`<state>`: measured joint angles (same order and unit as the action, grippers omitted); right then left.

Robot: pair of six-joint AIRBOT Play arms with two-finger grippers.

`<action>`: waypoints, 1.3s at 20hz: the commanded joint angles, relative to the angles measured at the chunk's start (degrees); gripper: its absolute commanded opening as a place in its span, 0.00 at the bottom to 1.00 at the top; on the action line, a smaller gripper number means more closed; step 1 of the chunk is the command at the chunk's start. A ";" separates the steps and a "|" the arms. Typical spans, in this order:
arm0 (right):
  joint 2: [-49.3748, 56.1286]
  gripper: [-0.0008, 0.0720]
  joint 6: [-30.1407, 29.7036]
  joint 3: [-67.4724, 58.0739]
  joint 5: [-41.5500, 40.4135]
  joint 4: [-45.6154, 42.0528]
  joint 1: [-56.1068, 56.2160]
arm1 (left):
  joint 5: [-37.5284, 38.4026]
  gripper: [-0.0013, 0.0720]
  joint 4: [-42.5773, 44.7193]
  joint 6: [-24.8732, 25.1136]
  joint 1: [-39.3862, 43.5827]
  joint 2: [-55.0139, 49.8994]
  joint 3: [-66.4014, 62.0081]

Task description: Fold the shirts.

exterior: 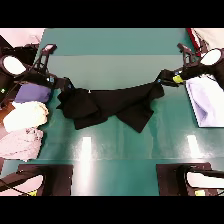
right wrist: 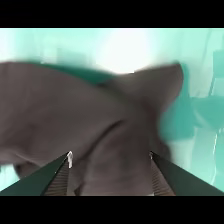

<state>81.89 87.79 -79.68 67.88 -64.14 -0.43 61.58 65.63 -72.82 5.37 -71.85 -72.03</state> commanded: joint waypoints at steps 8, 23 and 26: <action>-17.84 0.77 -6.47 13.77 6.95 0.04 -9.99 | 19.02 0.77 -7.72 1.44 -12.07 3.04 7.21; -27.93 0.77 -6.43 27.34 5.35 0.17 -11.21 | -9.49 0.58 -16.41 8.94 -12.07 7.74 37.16; -27.93 0.77 -6.40 27.65 8.00 0.20 -11.21 | -10.10 0.08 -18.01 8.74 -12.07 7.76 37.13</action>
<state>54.06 81.34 -52.36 73.58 -63.94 -11.66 53.69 50.30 -64.60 -6.63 -64.16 -35.31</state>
